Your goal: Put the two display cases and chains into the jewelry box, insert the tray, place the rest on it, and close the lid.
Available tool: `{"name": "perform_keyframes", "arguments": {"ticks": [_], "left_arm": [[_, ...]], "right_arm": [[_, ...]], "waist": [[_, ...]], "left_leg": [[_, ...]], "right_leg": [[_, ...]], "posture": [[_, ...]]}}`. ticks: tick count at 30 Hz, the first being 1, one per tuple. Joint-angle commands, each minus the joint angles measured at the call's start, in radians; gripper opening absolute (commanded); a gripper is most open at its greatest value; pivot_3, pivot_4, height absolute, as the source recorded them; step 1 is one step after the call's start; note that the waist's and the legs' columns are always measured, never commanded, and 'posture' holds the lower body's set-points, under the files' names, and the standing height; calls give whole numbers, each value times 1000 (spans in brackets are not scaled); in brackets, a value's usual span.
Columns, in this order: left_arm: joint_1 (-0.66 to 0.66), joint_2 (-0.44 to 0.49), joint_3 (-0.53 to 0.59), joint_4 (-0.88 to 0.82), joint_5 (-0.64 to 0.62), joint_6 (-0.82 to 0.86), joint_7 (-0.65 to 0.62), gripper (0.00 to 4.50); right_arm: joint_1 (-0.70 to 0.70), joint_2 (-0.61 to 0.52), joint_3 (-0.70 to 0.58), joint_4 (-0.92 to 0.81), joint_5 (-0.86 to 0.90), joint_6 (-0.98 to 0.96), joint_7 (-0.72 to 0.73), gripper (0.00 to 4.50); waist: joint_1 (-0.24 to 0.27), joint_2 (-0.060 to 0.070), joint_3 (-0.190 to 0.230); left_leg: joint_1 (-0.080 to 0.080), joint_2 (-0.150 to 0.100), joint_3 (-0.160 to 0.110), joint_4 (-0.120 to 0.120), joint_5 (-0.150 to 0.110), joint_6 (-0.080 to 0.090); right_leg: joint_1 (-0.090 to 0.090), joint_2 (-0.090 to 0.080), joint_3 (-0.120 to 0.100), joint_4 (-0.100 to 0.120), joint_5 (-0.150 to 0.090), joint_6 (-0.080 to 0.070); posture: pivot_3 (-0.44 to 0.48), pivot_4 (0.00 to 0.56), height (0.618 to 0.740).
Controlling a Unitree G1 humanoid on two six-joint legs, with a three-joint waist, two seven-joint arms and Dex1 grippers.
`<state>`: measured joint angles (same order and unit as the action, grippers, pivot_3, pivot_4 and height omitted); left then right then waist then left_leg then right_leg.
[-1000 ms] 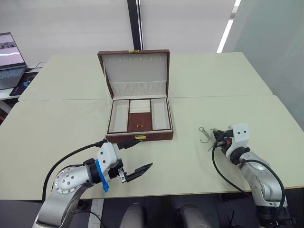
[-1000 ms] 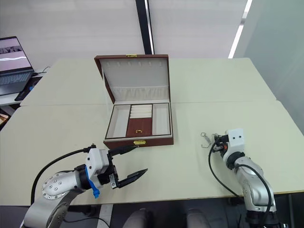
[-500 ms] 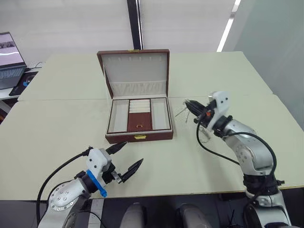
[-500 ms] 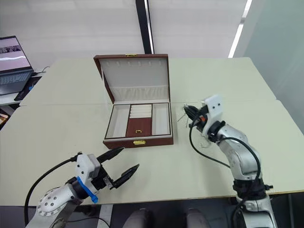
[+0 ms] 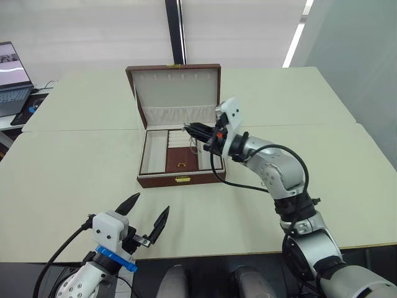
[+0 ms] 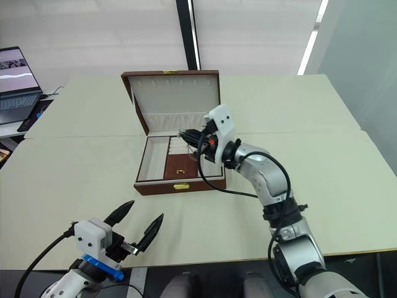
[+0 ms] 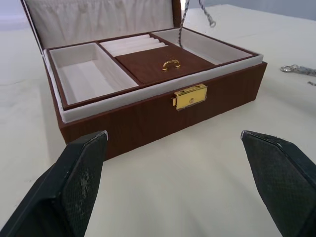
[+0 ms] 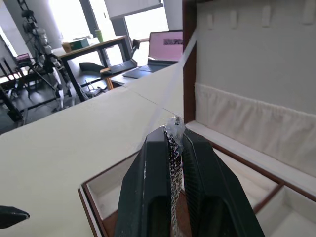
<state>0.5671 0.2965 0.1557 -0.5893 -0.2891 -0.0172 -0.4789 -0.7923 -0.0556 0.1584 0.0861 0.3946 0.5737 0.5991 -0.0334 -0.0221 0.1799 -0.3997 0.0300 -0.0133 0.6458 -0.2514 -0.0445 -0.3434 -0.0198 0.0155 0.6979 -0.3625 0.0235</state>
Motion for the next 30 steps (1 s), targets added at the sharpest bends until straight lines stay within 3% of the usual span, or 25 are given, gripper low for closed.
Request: {"name": "perform_keyframes", "arguments": {"ticks": [1,12,30], "left_arm": [[41,-37,3,-40,24,-51,41,4500],[97,-112,9,-30,44,-119,107,4500],[110,-125,-2,-46,51,-119,148,4500]], "right_arm": [[-55,47,8,39,-4,-47,23,106],[-107,163,44,183,-46,-127,47,106],[-162,249,56,376,-104,-237,52,106]], "waist": [[0,0,0],[-1,0,0],[-1,0,0]], "left_leg": [[0,0,0,0,0,0],[0,0,0,0,0,0],[-1,0,1,0,0,0]], "right_leg": [[0,0,0,0,0,0],[-1,0,0,0,0,0],[-1,0,0,0,0,0]], "posture": [[0,150,740],[0,150,740],[0,150,740]]}}
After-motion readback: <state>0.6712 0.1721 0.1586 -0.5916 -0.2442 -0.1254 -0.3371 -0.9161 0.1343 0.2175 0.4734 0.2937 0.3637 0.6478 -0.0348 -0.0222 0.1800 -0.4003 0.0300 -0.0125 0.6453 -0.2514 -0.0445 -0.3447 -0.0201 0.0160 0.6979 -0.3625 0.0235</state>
